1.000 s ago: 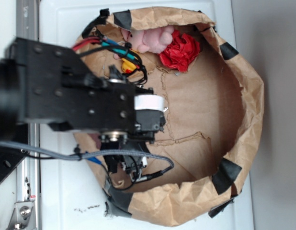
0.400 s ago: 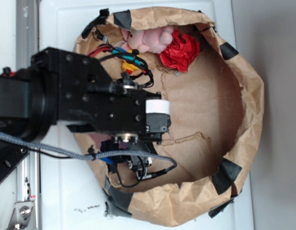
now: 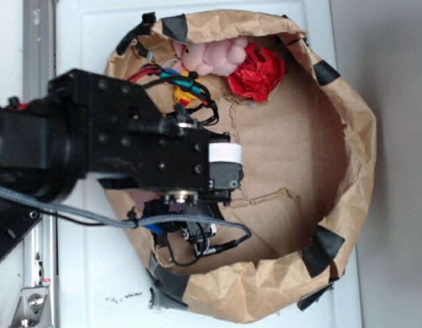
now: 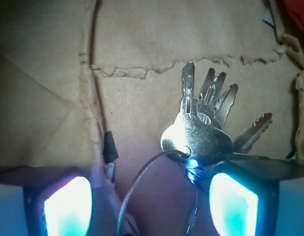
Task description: Grab the silver keys.
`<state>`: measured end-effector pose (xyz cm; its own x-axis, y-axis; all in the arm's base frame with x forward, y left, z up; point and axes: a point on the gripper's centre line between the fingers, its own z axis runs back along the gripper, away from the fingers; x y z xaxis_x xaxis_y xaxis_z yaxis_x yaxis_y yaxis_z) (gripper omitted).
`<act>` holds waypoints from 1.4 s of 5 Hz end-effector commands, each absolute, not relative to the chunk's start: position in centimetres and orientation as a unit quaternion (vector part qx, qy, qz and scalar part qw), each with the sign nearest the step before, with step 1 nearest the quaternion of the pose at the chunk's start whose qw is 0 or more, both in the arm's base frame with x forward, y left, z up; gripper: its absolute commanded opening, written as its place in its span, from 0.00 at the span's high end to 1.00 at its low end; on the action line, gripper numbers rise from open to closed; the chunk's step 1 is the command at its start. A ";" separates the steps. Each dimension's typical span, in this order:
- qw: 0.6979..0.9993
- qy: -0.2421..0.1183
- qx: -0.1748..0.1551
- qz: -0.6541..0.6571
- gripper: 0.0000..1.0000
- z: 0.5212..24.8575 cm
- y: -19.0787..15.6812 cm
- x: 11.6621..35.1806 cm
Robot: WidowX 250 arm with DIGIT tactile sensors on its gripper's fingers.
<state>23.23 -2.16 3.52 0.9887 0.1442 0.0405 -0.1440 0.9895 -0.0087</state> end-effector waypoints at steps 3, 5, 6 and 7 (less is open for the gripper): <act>0.997 -0.045 -0.002 0.055 1.00 3.8 -2.2 23.0; 0.997 -0.051 0.000 0.051 1.00 4.0 -2.2 23.0; 0.997 -0.052 0.001 0.051 1.00 4.0 -2.1 23.0; 0.997 -0.053 0.003 0.053 1.00 4.1 -2.1 23.0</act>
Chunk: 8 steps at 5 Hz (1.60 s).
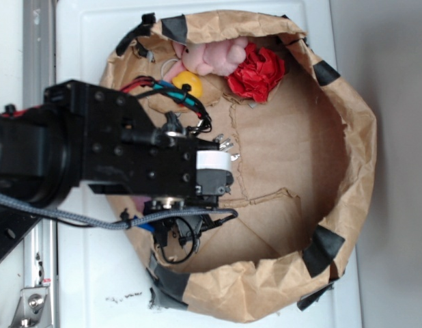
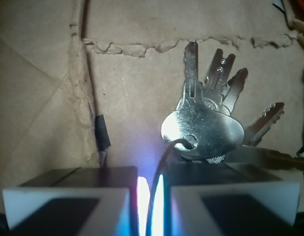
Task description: Grab the silver keys.
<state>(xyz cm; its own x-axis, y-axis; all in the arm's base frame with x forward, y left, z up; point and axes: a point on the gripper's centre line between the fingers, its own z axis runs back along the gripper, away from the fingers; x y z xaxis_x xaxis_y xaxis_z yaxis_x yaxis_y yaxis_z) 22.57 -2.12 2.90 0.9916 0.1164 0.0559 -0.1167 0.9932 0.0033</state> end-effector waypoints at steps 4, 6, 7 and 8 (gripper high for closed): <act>0.985 -0.092 -0.084 0.122 1.00 20.5 0.4 25.4; 0.988 -0.081 -0.058 0.121 1.00 19.8 0.2 25.8; 0.988 -0.082 -0.050 0.120 1.00 19.6 0.1 25.6; 0.988 -0.082 -0.047 0.119 1.00 19.2 0.1 25.3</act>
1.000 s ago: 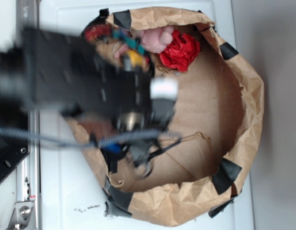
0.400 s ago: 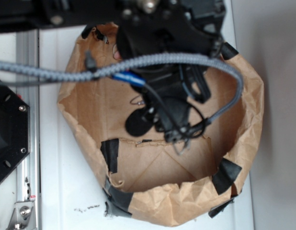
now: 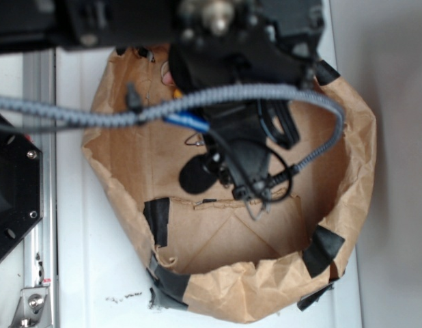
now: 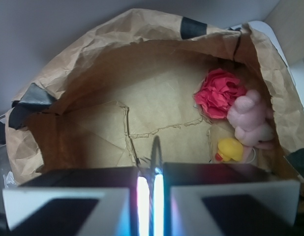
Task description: Grab the silver keys.
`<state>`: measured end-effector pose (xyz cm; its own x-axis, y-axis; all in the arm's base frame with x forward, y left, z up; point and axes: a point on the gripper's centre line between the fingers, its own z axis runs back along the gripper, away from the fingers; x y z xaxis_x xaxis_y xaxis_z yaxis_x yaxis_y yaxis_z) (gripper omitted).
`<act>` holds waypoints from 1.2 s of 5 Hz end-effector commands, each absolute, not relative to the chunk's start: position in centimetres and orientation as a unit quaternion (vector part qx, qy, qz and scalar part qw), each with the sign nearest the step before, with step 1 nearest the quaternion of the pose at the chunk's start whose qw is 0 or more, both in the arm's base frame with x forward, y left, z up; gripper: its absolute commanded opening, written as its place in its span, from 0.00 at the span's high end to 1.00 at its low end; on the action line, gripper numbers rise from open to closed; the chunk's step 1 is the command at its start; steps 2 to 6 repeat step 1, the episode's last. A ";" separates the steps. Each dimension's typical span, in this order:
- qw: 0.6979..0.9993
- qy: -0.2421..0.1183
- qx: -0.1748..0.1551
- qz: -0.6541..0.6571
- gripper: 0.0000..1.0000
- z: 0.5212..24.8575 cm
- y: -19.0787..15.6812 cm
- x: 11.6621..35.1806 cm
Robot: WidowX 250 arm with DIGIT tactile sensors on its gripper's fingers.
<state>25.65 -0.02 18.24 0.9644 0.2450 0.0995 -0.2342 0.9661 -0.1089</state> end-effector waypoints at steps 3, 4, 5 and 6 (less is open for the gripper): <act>0.989 -0.082 -0.041 0.112 1.00 19.2 0.1 25.1; 0.989 -0.082 -0.041 0.112 1.00 19.2 0.1 25.1; 0.989 -0.082 -0.041 0.112 1.00 19.2 0.1 25.1; 0.989 -0.082 -0.041 0.112 1.00 19.2 0.1 25.1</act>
